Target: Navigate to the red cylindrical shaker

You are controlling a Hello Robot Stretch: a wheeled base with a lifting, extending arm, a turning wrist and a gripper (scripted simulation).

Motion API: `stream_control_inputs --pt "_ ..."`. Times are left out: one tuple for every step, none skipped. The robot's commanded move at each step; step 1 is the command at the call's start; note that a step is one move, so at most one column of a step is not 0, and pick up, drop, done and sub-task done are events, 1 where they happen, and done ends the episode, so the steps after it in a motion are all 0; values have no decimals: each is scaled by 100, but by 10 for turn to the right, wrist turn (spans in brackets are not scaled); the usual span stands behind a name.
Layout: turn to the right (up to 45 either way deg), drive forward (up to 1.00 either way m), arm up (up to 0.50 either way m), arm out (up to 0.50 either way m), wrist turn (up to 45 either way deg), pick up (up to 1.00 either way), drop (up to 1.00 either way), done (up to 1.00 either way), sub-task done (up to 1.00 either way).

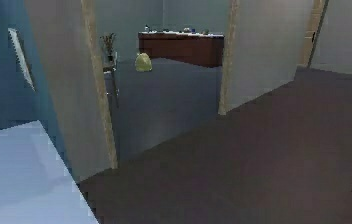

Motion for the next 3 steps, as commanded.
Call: stream_control_inputs --pt "0 100 0 0 0 0 0 0 0" --pt "-30 0 0 0 0 0 0 0 0" --pt "0 40 0 0 0 0 0 0 0"
